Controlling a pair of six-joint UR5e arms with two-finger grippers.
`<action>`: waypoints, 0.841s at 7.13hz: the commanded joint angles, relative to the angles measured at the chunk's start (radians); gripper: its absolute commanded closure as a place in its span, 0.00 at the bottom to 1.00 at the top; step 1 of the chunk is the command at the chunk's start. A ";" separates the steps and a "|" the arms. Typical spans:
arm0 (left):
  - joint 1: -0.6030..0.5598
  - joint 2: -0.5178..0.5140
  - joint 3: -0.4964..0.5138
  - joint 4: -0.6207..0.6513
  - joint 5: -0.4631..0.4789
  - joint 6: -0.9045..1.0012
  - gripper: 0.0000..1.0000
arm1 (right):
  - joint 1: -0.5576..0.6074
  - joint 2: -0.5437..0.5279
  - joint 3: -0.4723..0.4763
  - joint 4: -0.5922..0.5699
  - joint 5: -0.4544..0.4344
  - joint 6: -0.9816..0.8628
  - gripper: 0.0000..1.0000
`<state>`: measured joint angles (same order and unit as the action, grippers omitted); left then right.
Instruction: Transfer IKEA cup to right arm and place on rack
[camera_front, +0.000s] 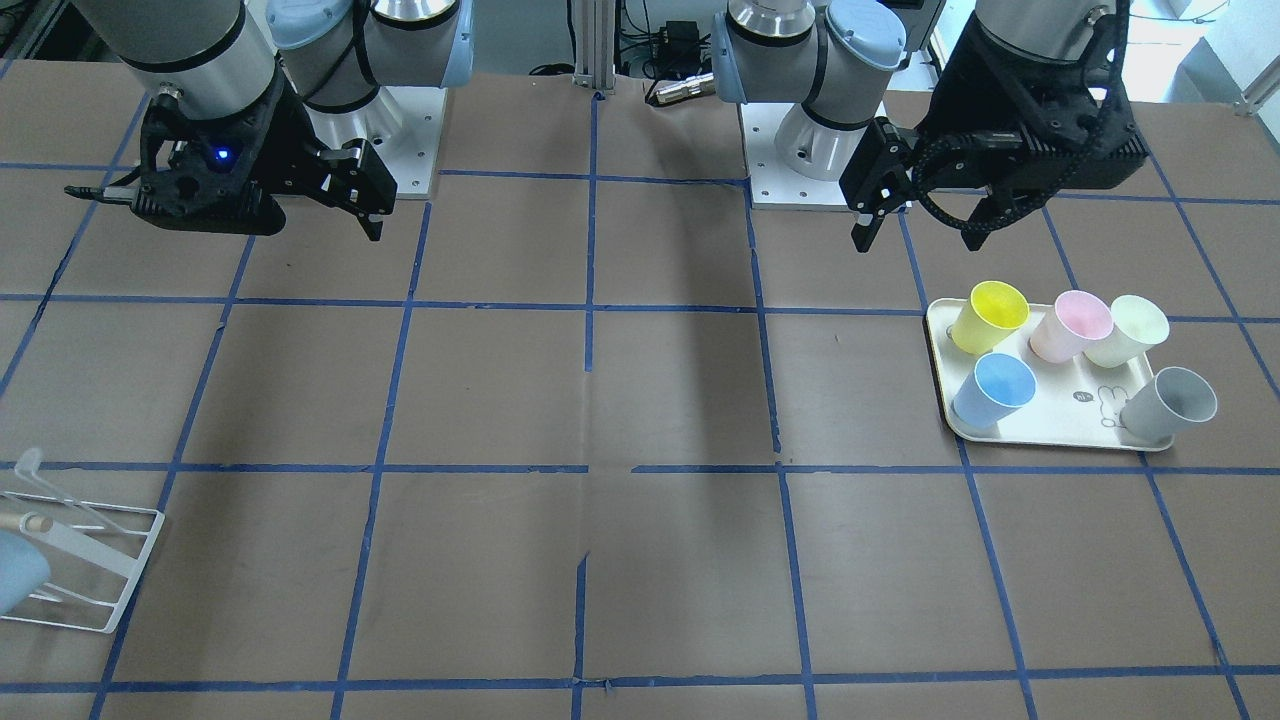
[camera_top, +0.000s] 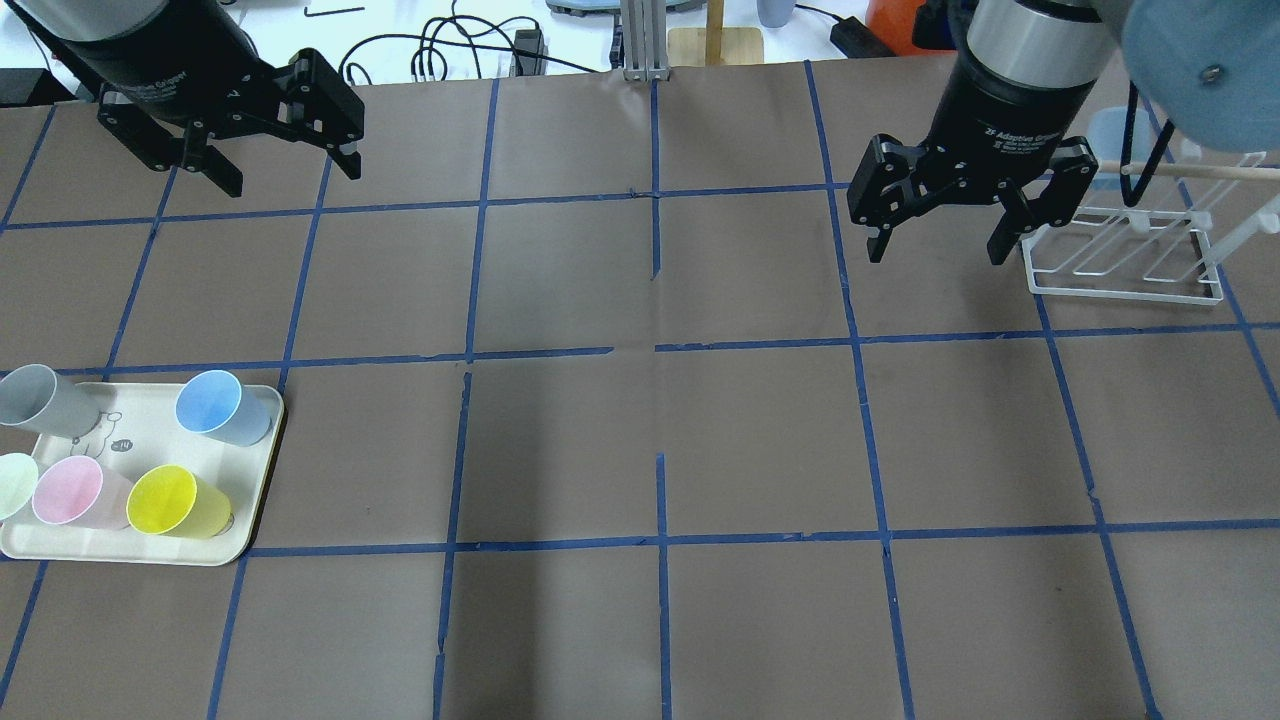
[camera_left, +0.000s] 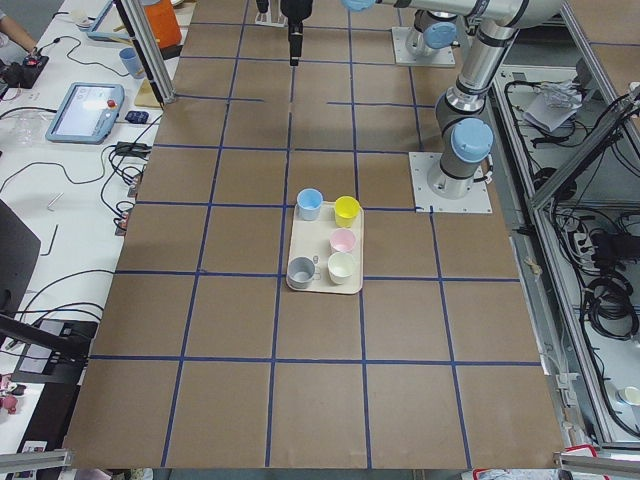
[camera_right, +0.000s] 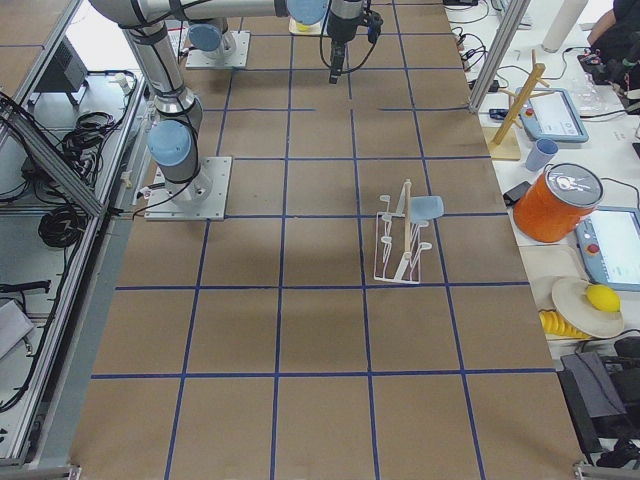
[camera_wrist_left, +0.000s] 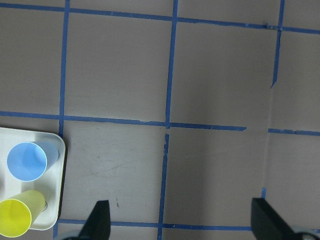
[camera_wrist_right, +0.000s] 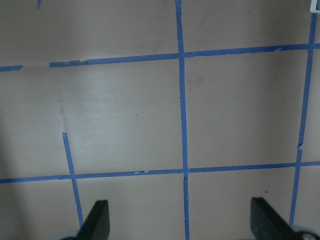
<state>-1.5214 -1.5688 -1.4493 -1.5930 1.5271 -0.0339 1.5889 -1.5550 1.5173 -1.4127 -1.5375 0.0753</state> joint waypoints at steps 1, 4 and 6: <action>0.001 -0.004 -0.002 0.007 -0.001 0.002 0.00 | 0.002 -0.017 0.004 0.001 -0.001 0.009 0.00; 0.001 -0.002 -0.002 0.007 0.001 0.002 0.00 | -0.004 -0.030 0.021 -0.003 -0.003 0.008 0.00; 0.001 -0.004 -0.002 0.008 -0.001 0.002 0.00 | -0.004 -0.043 0.040 -0.008 -0.038 0.006 0.00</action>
<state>-1.5202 -1.5731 -1.4504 -1.5852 1.5275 -0.0322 1.5857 -1.5897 1.5447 -1.4177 -1.5500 0.0826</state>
